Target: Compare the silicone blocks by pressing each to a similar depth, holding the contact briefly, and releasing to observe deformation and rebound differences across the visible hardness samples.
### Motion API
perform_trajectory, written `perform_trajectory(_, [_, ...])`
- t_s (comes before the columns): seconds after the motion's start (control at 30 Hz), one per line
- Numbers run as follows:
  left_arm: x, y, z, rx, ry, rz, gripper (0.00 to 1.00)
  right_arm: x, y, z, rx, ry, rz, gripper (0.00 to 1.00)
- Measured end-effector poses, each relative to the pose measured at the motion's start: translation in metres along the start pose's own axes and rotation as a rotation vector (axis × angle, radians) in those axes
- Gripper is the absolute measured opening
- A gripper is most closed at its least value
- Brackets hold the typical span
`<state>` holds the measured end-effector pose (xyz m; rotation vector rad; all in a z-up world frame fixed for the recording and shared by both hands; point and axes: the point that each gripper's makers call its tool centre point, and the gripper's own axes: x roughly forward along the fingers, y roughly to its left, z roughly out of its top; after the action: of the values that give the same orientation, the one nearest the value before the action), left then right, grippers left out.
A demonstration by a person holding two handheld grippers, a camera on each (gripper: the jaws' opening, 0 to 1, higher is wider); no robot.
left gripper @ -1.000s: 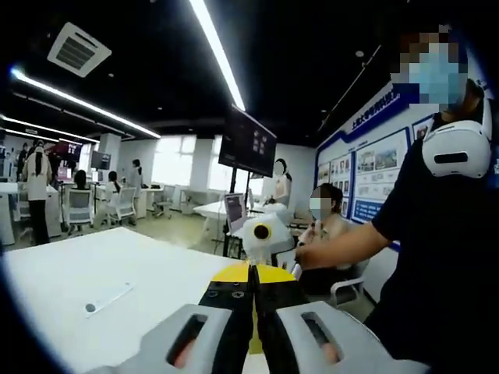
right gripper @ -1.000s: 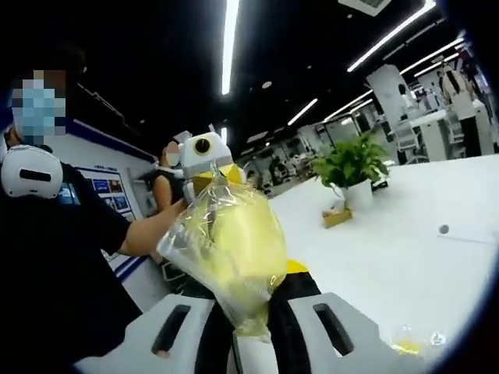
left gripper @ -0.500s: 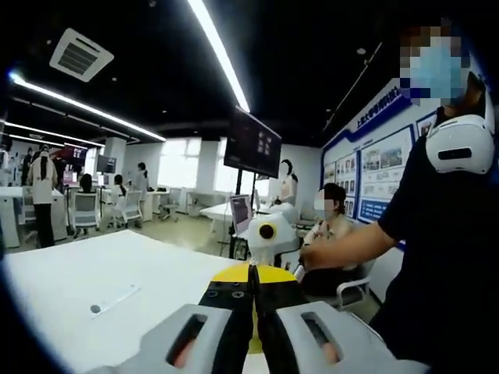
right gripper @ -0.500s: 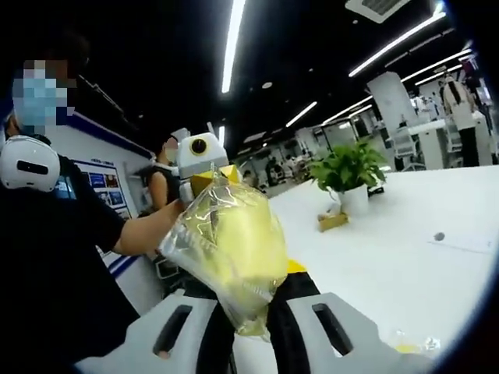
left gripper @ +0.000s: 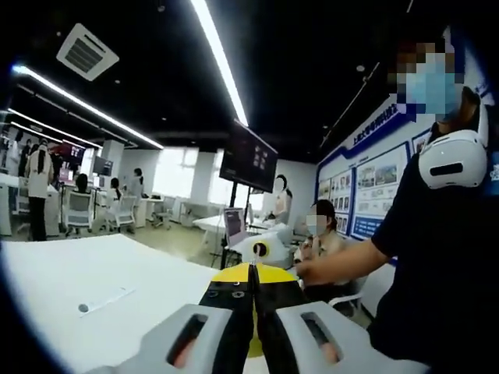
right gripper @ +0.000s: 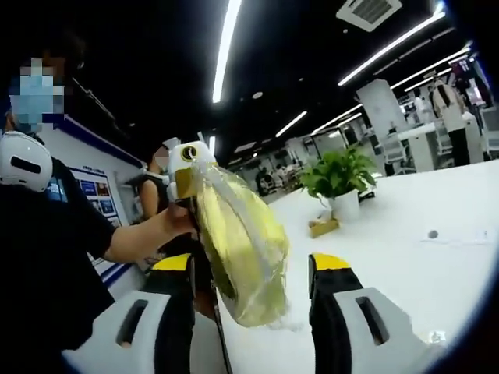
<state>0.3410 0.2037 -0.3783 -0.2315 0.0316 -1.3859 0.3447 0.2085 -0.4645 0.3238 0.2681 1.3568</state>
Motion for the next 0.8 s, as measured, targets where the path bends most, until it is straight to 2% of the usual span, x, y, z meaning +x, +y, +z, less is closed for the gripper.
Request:
perform_trajectory(0.07, [-0.001,0.002,0.0,-0.008,-0.009,0.009,0.0,0.0,0.0,0.002,0.001,-0.025,-0.007,0.67])
perform_trajectory(0.17, [-0.001,0.003,-0.001,-0.023,-0.018,0.013,0.0,-0.001,-0.005,0.007,-0.027,-0.06,-0.058,0.83])
perform_trajectory(0.27, [-0.003,0.007,-0.003,-0.041,-0.029,0.028,0.0,-0.004,-0.008,0.009,-0.034,-0.073,-0.074,0.88])
perform_trajectory(0.33, [-0.005,0.007,-0.004,-0.059,-0.037,0.026,0.0,-0.006,-0.01,0.012,-0.046,-0.097,-0.1,0.96])
perform_trajectory(0.37, [-0.006,0.009,-0.003,-0.061,-0.046,0.033,0.0,-0.007,-0.011,0.015,-0.059,-0.12,-0.106,0.96])
perform_trajectory(0.57, [-0.013,0.015,0.001,-0.112,-0.101,0.055,0.0,-0.011,-0.012,0.007,-0.058,-0.077,-0.115,0.96])
perform_trajectory(0.63, [-0.015,0.014,0.002,-0.135,-0.121,0.039,0.0,-0.015,-0.011,0.006,-0.065,-0.075,-0.12,0.96])
perform_trajectory(0.67, [-0.015,0.016,0.002,-0.142,-0.13,0.052,0.0,-0.016,-0.011,0.007,-0.075,-0.078,-0.133,0.96])
perform_trajectory(0.73, [-0.016,0.017,0.0,-0.156,-0.124,0.052,0.0,-0.02,-0.013,0.006,-0.097,-0.072,-0.161,0.96])
perform_trajectory(0.8, [-0.016,0.02,-0.004,-0.151,-0.109,0.066,0.0,-0.025,-0.018,0.0,-0.12,-0.033,-0.201,0.96])
